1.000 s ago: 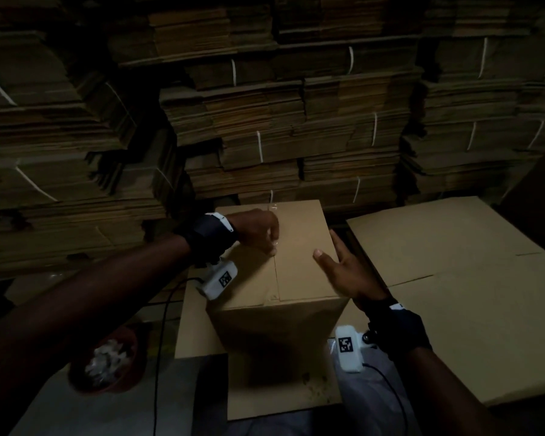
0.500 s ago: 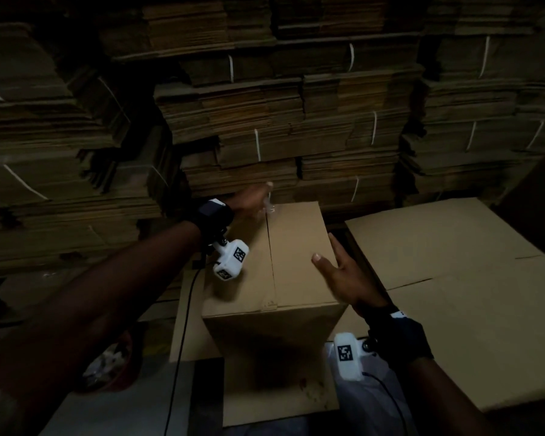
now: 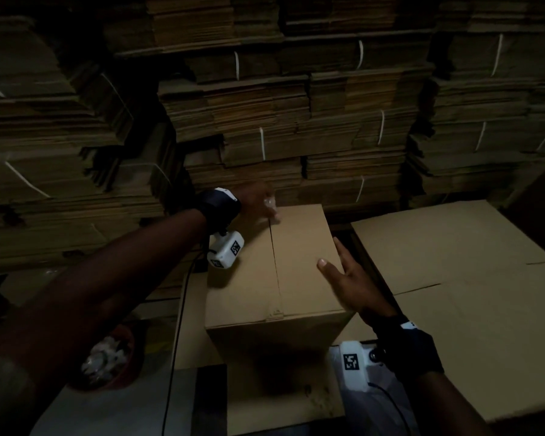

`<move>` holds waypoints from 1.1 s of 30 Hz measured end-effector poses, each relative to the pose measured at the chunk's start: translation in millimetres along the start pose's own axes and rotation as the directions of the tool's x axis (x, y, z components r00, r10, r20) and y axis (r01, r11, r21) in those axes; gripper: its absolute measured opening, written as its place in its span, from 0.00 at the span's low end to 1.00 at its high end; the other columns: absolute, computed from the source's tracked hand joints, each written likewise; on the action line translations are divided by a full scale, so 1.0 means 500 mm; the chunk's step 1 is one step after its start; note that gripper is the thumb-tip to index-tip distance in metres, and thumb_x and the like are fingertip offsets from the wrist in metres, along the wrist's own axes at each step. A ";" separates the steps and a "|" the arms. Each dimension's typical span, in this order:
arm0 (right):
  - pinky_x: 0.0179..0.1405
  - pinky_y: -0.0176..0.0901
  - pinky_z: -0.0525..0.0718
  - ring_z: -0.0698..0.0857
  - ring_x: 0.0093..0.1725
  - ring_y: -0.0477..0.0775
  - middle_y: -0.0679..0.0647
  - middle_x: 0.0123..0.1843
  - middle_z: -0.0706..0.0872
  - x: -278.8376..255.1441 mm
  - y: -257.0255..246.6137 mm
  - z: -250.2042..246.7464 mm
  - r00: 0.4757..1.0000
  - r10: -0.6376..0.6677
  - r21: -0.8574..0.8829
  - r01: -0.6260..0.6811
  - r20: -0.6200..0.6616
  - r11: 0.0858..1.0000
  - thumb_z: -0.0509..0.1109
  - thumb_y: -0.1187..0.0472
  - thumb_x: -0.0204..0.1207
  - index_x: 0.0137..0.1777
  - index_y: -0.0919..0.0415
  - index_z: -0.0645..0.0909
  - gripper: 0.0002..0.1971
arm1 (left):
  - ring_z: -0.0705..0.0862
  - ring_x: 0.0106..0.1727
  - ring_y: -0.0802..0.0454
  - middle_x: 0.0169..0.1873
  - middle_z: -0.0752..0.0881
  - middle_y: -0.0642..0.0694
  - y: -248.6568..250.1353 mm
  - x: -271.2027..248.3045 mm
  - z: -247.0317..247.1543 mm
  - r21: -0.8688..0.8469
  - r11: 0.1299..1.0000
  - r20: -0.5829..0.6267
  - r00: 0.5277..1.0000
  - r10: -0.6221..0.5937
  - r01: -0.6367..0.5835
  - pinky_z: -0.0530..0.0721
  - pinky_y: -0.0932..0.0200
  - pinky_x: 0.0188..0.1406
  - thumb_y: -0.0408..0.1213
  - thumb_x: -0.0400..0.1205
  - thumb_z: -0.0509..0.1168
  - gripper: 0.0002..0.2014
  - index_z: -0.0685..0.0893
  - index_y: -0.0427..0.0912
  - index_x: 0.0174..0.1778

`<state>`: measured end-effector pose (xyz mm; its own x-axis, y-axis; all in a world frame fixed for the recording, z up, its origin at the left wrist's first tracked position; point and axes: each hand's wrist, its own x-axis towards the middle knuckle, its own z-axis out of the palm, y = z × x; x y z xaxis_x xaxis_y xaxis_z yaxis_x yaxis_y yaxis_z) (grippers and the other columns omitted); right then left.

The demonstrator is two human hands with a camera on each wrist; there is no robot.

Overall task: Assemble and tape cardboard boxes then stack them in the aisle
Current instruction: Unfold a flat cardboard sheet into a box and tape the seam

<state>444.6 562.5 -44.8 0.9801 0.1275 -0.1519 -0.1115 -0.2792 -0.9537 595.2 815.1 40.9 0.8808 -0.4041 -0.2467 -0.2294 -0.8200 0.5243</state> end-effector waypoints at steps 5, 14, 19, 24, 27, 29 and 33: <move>0.73 0.47 0.75 0.77 0.75 0.45 0.44 0.81 0.74 -0.003 -0.002 0.006 1.000 0.019 -0.004 -0.019 -0.020 1.000 0.69 0.47 0.85 0.89 0.40 0.56 0.36 | 0.74 0.40 0.57 0.44 0.76 0.48 -0.007 -0.011 0.009 -0.051 0.992 -0.173 0.978 -0.120 0.113 0.73 0.59 0.45 0.33 0.88 0.64 0.20 0.66 0.58 0.36; 0.80 0.63 0.73 0.76 0.77 0.49 0.45 0.83 0.73 -0.004 -0.001 0.008 0.997 0.058 -0.002 -0.058 -0.042 0.998 0.71 0.40 0.81 0.87 0.35 0.57 0.38 | 0.88 0.44 0.39 0.40 0.89 0.35 -0.026 -0.011 -0.058 -0.379 0.922 -0.395 0.886 -0.244 0.085 0.83 0.46 0.49 0.61 0.90 0.47 0.33 0.84 0.38 0.37; 0.77 0.62 0.77 0.80 0.75 0.49 0.47 0.80 0.77 -0.006 -0.001 0.010 0.997 0.045 -0.030 -0.047 -0.064 0.998 0.71 0.40 0.81 0.87 0.37 0.61 0.36 | 0.86 0.40 0.44 0.37 0.86 0.40 -0.042 -0.088 -0.036 -0.391 0.919 -0.443 0.885 -0.142 -0.049 0.83 0.46 0.45 0.60 0.85 0.58 0.24 0.80 0.40 0.40; 0.71 0.60 0.83 0.84 0.69 0.49 0.44 0.72 0.84 -0.009 -0.006 0.013 0.991 0.059 -0.148 -0.077 -0.122 0.986 0.71 0.35 0.79 0.82 0.38 0.70 0.32 | 0.85 0.34 0.38 0.44 0.79 0.37 -0.064 -0.221 0.047 -0.632 0.750 -0.340 0.939 -0.040 -0.197 0.88 0.44 0.28 0.23 0.87 0.57 0.14 0.68 0.49 0.50; 0.60 0.46 0.83 0.84 0.67 0.51 0.44 0.66 0.85 -0.031 -0.028 0.028 0.985 -0.006 -0.321 -0.051 -0.173 0.946 0.68 0.42 0.84 0.79 0.46 0.74 0.25 | 0.81 0.19 0.52 0.34 0.82 0.40 -0.085 -0.287 0.099 -0.671 0.722 -0.367 0.922 -0.126 -0.169 0.78 0.59 0.15 0.32 0.90 0.61 0.06 0.72 0.46 0.59; 0.63 0.51 0.83 0.83 0.67 0.56 0.52 0.69 0.84 -0.050 -0.043 0.046 0.960 -0.116 -0.470 -0.019 -0.256 0.882 0.68 0.44 0.84 0.79 0.55 0.74 0.26 | 0.73 0.15 0.61 0.23 0.78 0.49 -0.104 -0.326 0.125 -0.647 0.743 -0.456 0.868 -0.197 -0.171 0.76 0.60 0.19 0.44 0.90 0.61 0.10 0.79 0.42 0.49; 0.69 0.63 0.80 0.82 0.67 0.66 0.63 0.68 0.85 -0.121 -0.080 0.130 0.819 -0.487 -0.711 0.146 -0.303 0.688 0.65 0.47 0.82 0.72 0.63 0.80 0.26 | 0.66 0.16 0.57 0.17 0.70 0.51 -0.153 -0.406 0.176 -0.828 0.554 -0.366 0.827 -0.426 -0.081 0.62 0.67 0.15 0.48 0.93 0.49 0.27 0.75 0.41 0.29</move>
<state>379.3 627.6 -14.1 0.9068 -0.0475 0.4189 0.1834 -0.8502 -0.4935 397.7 924.0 -20.9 0.9781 0.1632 -0.1290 0.1444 -0.0862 0.9858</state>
